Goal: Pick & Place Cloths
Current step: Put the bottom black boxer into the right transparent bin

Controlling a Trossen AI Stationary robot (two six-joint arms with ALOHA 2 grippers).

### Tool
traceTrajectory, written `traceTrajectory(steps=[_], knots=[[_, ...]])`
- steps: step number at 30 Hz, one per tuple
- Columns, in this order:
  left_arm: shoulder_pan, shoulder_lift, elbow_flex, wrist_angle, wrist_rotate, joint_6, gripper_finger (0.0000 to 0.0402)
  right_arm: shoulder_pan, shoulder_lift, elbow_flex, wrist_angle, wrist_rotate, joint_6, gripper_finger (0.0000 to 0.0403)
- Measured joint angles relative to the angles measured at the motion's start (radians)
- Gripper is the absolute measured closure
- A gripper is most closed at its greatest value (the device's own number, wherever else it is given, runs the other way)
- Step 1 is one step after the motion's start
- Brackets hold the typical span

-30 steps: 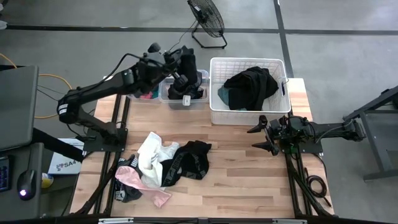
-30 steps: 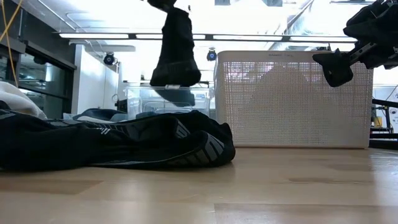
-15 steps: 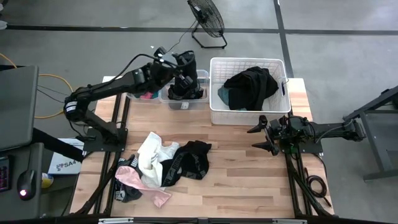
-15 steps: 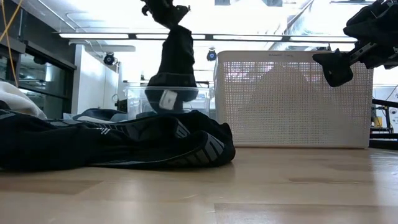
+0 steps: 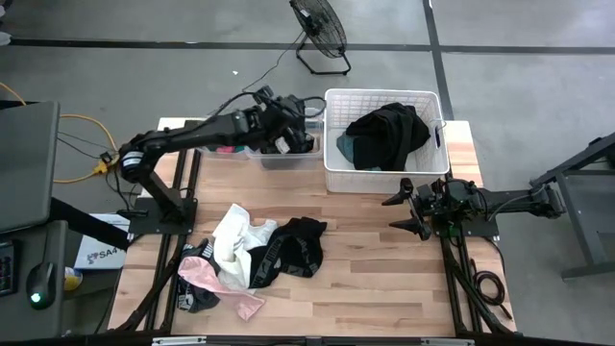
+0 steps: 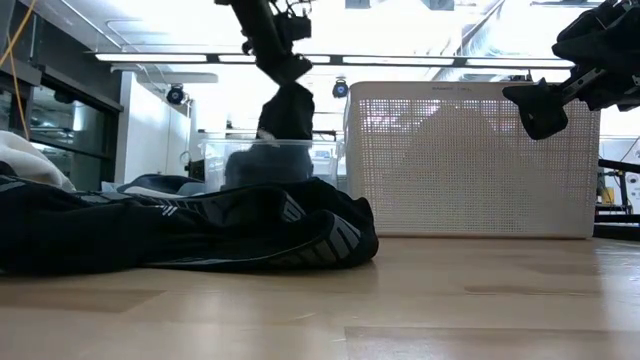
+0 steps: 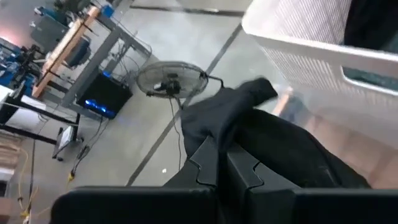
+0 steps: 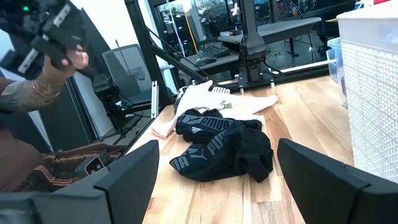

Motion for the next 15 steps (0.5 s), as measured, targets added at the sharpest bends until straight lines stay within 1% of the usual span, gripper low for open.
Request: traceTrajectory(steps=[8, 10, 15], knots=[[0.001, 0.078, 0.0, -0.139, 0.053, -0.131, 0.0401, 0.0, 0.0, 0.0, 0.0, 0.0, 0.0, 0.0085], [0.008, 0.084, 0.0, -0.179, 0.081, -0.2, 0.0401, 0.0, 0.0, 0.0, 0.0, 0.0, 0.0, 0.0085], [0.027, 0.084, 0.0, -0.261, 0.192, -0.417, 0.0401, 0.0, 0.0, 0.0, 0.0, 0.0, 0.0, 0.0085]])
